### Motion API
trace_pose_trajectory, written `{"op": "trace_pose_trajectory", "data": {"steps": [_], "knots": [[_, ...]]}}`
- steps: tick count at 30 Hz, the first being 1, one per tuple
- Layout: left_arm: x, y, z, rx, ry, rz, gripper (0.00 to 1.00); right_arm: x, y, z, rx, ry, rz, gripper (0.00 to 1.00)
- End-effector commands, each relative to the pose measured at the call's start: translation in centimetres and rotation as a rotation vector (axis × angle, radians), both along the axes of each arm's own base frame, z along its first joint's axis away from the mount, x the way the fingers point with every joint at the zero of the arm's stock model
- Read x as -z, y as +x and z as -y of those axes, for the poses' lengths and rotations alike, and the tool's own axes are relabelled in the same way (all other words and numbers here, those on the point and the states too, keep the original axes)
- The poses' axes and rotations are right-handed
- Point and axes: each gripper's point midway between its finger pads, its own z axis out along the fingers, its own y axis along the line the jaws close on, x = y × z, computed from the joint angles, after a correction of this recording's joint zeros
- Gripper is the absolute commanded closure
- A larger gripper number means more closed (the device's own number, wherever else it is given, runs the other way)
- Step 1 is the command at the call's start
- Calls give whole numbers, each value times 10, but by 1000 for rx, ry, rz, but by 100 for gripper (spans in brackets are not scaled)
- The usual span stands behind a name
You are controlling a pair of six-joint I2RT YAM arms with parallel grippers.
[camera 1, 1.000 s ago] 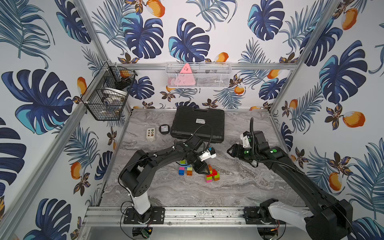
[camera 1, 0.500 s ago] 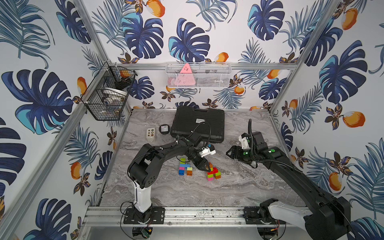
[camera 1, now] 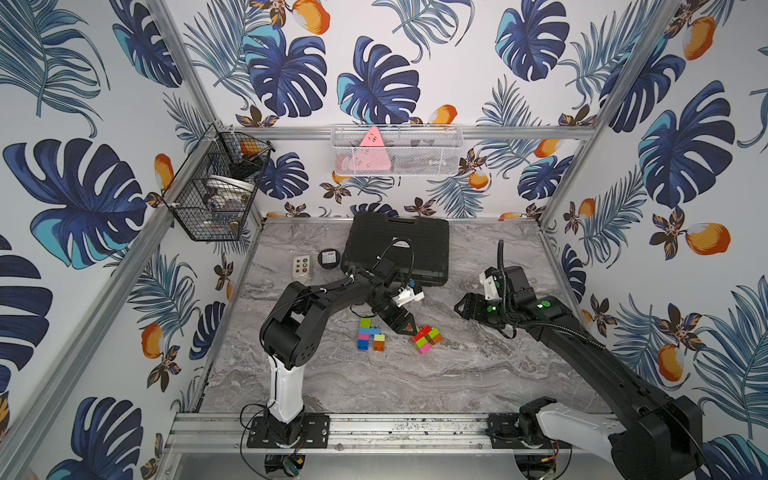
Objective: Assemble the letter h with lego
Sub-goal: Place the lego brick at the center of the board, then reset both arms
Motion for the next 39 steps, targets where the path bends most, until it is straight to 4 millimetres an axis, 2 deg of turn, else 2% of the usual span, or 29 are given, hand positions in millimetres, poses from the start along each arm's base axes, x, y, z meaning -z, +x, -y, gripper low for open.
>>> {"op": "trace_pose_trajectory", "data": {"steps": [1,4,6,9,12,15,18,20,23,25,27,29,35,37,39], "knots": [[-20,26,-11,-60,-6,90,27,-8,10,18,73,-65,91,22],[-38,44,-28,-116,3,180,24,-21,15,37,155,-102,206,11],[-53,50,-42,-154,-7,206,24,-32,18,57,237,-153,304,3],[-69,58,-72,-233,-1,265,22,-52,16,85,333,-231,432,0],[-77,64,-108,-329,17,326,15,-68,9,98,339,-282,559,0],[-76,72,-159,-485,100,424,1,-63,6,105,322,-329,676,0],[-75,81,-221,-735,185,577,1,-50,13,104,304,-363,804,0],[-76,76,-246,-829,167,703,1,-39,20,114,385,-379,853,0],[-69,76,-261,-908,123,838,1,-17,35,116,369,-469,859,0],[-65,68,-257,-909,45,968,1,0,47,109,297,-514,851,0],[-66,62,-261,-950,-4,1055,1,15,56,111,288,-539,838,0],[-56,68,-268,-1000,11,1031,1,27,65,118,289,-530,828,0],[-19,89,-272,-1034,19,985,1,31,92,132,291,-485,871,0],[-13,93,-275,-1028,75,937,1,38,97,141,301,-465,863,0],[-15,94,-272,-1019,50,958,1,44,102,149,325,-446,858,1]]}}
